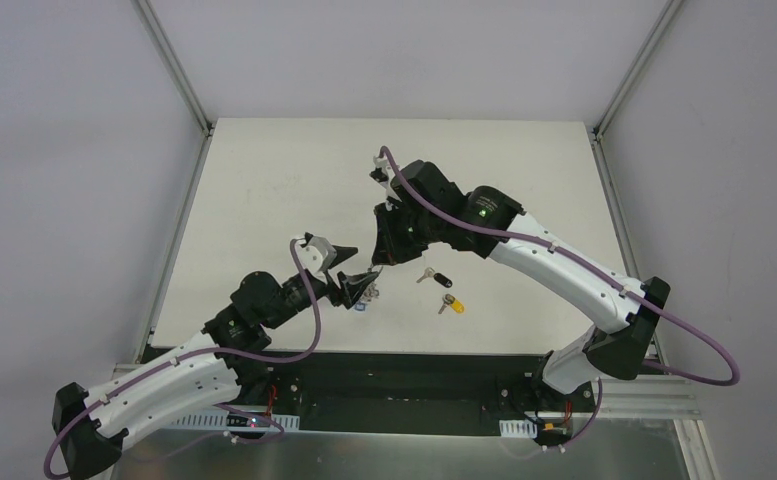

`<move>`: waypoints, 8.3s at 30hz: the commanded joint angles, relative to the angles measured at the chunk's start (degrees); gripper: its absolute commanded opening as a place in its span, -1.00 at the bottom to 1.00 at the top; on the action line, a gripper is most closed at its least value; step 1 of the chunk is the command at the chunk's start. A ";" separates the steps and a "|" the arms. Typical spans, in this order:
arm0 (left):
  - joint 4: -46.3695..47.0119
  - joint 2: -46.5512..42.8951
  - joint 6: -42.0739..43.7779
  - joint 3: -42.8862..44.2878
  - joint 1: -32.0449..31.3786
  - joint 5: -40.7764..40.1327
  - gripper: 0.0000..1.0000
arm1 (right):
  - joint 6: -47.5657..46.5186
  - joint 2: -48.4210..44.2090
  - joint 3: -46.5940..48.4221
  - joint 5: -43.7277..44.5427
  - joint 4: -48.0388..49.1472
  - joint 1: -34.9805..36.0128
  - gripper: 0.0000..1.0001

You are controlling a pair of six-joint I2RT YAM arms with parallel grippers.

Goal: Put the keys on the keyring

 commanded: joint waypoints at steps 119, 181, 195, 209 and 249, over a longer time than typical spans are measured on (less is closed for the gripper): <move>-4.51 -6.78 -5.78 0.98 -0.20 -7.05 -1.00 | 26.56 4.71 -39.56 14.55 14.02 -16.81 -0.51; 7.86 -8.71 -3.17 -4.00 -0.24 8.62 -1.00 | 42.87 -21.59 -58.14 -34.76 88.29 -14.68 -1.00; 12.06 -10.93 -2.45 -6.71 -0.21 7.06 -1.00 | 43.84 -19.05 -57.89 -35.71 90.70 -12.11 -1.00; 13.11 -11.04 -2.61 -7.13 -0.25 8.50 -1.00 | 47.80 -15.24 -57.67 -32.63 96.74 -10.98 -1.00; 15.00 -9.88 -2.92 -7.69 -0.22 8.78 -1.00 | 51.87 -13.06 -60.86 -24.81 104.05 -10.60 -1.00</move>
